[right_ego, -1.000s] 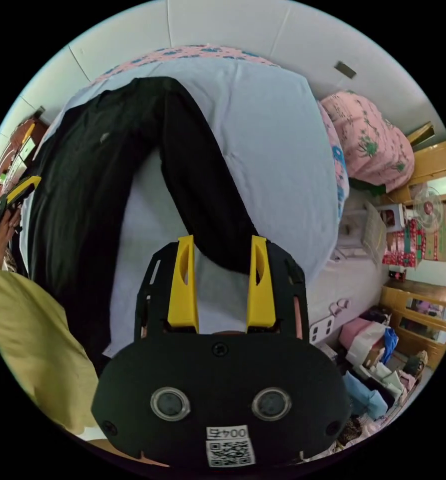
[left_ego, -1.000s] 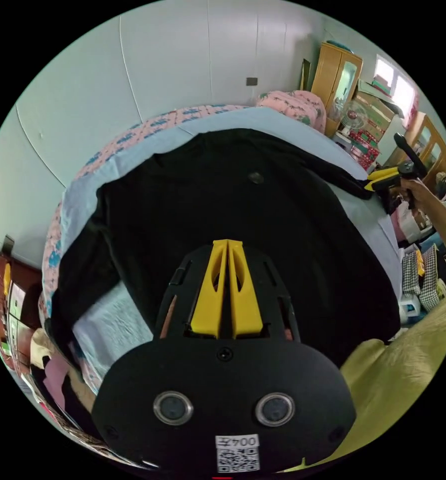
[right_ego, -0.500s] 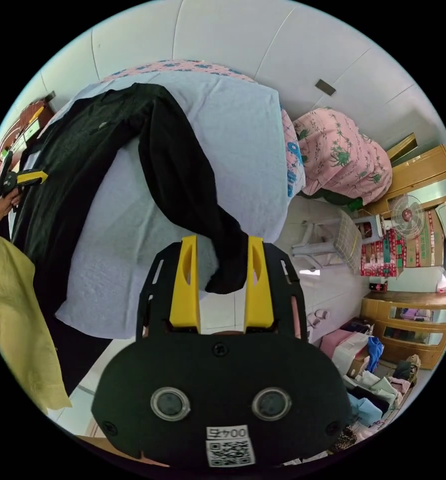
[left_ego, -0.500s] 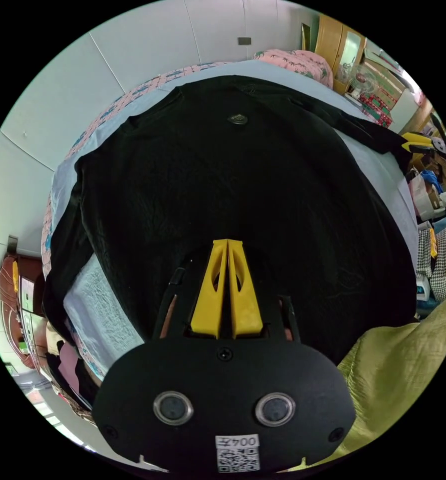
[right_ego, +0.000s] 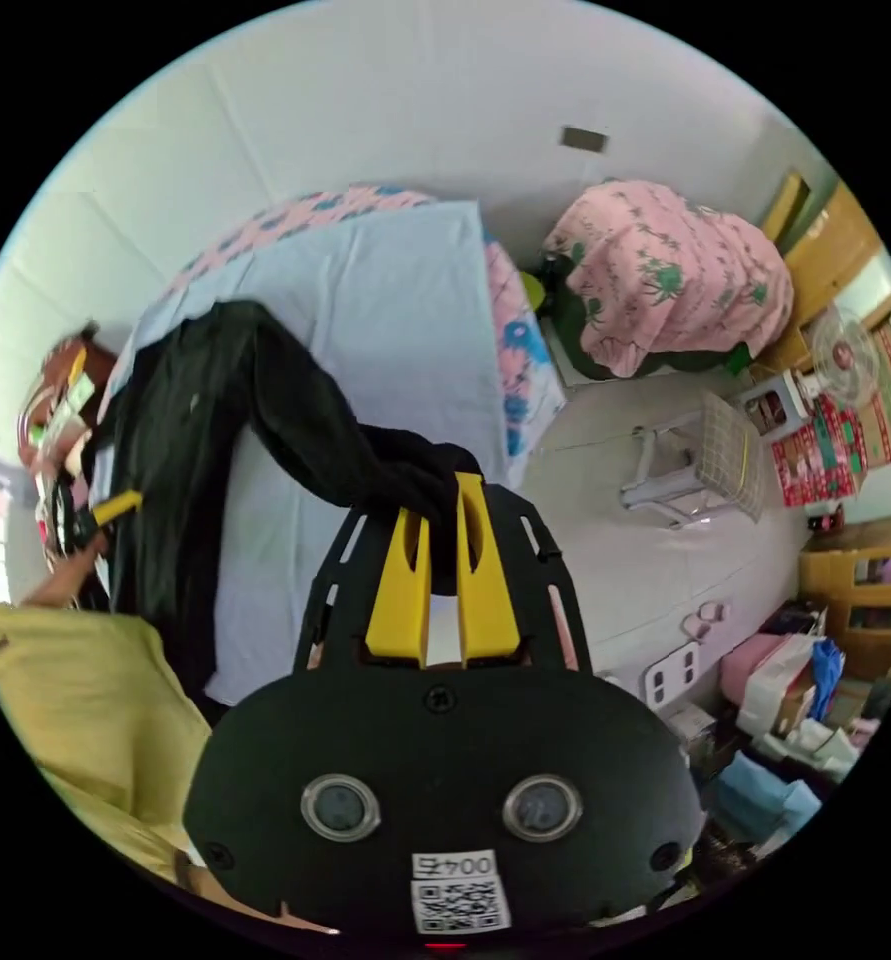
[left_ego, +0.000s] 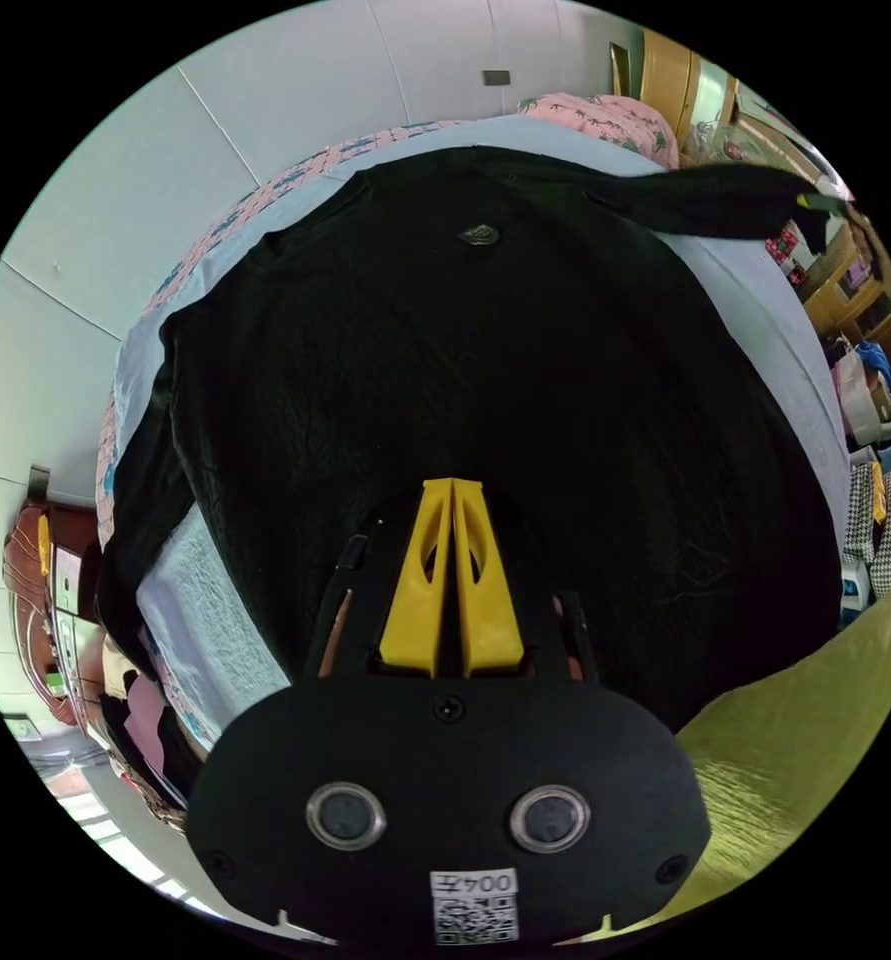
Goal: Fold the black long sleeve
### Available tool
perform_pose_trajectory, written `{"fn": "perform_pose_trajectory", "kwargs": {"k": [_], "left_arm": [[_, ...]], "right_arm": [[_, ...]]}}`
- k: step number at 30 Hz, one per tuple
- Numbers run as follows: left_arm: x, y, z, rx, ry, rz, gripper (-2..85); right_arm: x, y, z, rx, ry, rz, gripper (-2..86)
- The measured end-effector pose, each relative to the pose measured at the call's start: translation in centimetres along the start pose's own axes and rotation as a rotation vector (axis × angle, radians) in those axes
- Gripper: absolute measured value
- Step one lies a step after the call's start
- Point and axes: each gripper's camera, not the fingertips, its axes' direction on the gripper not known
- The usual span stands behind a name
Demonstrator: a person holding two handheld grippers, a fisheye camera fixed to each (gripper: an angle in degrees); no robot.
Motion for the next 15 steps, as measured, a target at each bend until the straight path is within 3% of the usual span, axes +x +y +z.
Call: {"fn": "perform_pose_trajectory", "kwargs": {"k": [2, 7, 12, 15], "left_arm": [[0.4, -0.1, -1.2, -0.003, -0.013, 0.008, 0.2], [0.8, 0.1, -3.7, 0.007, -0.015, -0.014, 0.2], [1.1, 0.1, -6.4, 0.007, -0.023, -0.02, 0.2], [1.4, 0.1, -8.1, 0.001, -0.037, -0.018, 0.2]], "right_arm": [[3.7, -3.3, -3.8, 0.001, -0.012, 0.102, 4.8], [6.3, -9.3, -3.5, -0.11, 0.081, 0.179, 5.0], [1.5, -12.2, 2.5, -0.261, 0.128, 0.071, 6.7], [-2.6, -11.7, 4.7, -0.338, 0.174, -0.016, 12.1]]}}
